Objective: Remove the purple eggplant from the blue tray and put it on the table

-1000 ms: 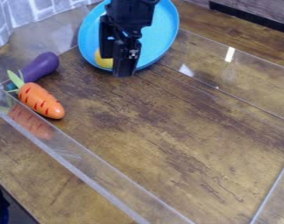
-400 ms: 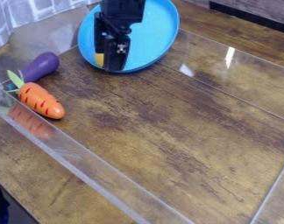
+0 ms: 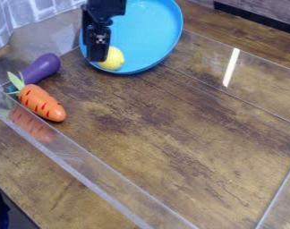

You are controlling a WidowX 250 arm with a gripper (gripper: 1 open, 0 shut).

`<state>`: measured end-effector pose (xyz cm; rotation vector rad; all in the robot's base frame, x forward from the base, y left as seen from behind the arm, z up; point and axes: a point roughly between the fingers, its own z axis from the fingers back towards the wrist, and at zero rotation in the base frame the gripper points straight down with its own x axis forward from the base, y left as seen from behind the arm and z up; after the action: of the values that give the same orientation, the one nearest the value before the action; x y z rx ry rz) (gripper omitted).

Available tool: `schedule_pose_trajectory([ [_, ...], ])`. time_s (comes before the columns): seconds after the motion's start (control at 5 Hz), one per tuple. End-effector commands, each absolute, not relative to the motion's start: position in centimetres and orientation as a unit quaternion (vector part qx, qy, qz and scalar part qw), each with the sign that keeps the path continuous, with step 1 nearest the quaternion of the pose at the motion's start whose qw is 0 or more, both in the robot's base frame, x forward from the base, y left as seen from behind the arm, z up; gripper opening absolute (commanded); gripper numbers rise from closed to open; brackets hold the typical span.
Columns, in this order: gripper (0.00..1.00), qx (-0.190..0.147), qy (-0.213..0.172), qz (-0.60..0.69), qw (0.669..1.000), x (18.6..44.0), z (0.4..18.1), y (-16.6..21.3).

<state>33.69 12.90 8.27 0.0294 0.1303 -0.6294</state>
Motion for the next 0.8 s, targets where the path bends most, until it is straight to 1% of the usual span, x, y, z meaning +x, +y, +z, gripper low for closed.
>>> schedule_pose_trajectory([
  [0.0, 1.00, 0.035, 0.041, -0.307, 0.950, 34.8, 9.4, 14.6],
  [0.6, 1.00, 0.041, 0.060, -0.325, 0.943, 35.7, 6.7, 19.4],
])
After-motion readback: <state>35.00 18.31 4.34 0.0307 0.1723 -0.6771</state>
